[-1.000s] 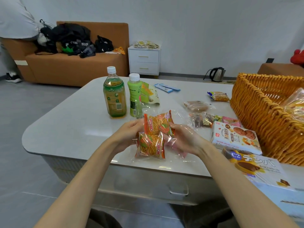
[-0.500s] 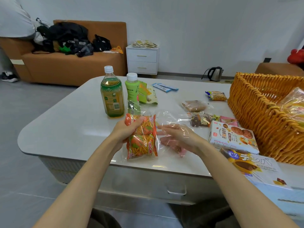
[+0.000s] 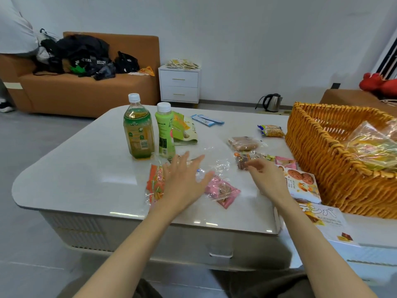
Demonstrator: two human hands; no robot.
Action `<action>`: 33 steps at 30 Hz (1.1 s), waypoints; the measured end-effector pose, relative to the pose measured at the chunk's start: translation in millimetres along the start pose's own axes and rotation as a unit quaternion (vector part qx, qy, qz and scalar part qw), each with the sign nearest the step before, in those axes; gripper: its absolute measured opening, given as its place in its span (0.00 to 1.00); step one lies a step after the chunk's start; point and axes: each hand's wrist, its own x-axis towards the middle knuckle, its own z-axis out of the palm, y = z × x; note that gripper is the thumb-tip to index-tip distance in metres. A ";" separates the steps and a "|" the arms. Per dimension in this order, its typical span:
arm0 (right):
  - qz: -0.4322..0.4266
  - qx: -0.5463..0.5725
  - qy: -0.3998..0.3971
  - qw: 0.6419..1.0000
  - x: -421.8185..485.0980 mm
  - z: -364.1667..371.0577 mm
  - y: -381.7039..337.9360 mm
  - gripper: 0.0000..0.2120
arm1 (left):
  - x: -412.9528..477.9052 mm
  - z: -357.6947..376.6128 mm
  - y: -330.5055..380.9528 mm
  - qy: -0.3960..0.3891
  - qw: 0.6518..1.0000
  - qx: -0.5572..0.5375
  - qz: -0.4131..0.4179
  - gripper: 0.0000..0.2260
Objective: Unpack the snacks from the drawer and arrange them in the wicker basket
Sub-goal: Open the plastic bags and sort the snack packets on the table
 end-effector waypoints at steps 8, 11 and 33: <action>0.108 -0.272 -0.082 0.953 1.9 -25.9 45.9 0.26 | -1.3 6.3 1.1 -0.171 0.957 0.231 0.032 0.24; 0.115 -0.284 -0.129 0.943 -0.5 -31.4 54.3 0.32 | -4.0 -1.3 -5.0 -0.179 0.950 0.256 0.007 0.27; -0.008 -0.130 -0.006 0.992 93.8 -28.3 35.7 0.21 | 86.2 7.2 61.6 -0.058 0.997 0.021 0.055 0.20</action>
